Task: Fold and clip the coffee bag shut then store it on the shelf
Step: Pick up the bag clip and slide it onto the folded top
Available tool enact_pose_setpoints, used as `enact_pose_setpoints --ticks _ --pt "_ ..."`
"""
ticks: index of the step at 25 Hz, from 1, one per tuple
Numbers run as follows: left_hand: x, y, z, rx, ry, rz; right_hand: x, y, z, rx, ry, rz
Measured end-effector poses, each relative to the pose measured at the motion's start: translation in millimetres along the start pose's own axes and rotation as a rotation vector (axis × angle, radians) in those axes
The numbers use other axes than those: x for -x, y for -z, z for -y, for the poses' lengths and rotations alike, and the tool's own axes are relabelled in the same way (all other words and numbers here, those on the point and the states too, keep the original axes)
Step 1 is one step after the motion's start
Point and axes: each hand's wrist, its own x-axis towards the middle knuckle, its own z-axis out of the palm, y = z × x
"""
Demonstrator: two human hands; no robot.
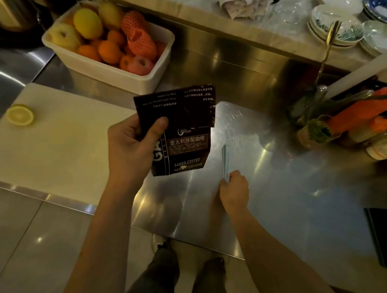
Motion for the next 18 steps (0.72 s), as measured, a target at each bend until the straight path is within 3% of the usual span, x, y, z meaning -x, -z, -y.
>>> enact_pose_setpoints --ticks 9,18 --pt "-17.8 -2.0 -4.9 0.035 -0.004 0.030 -2.5 42.6 28.0 -0.545 -0.108 -0.120" --pt "-24.9 -56.1 -34.5 0.103 -0.032 0.116 0.7 168.7 40.0 -0.773 0.188 -0.292"
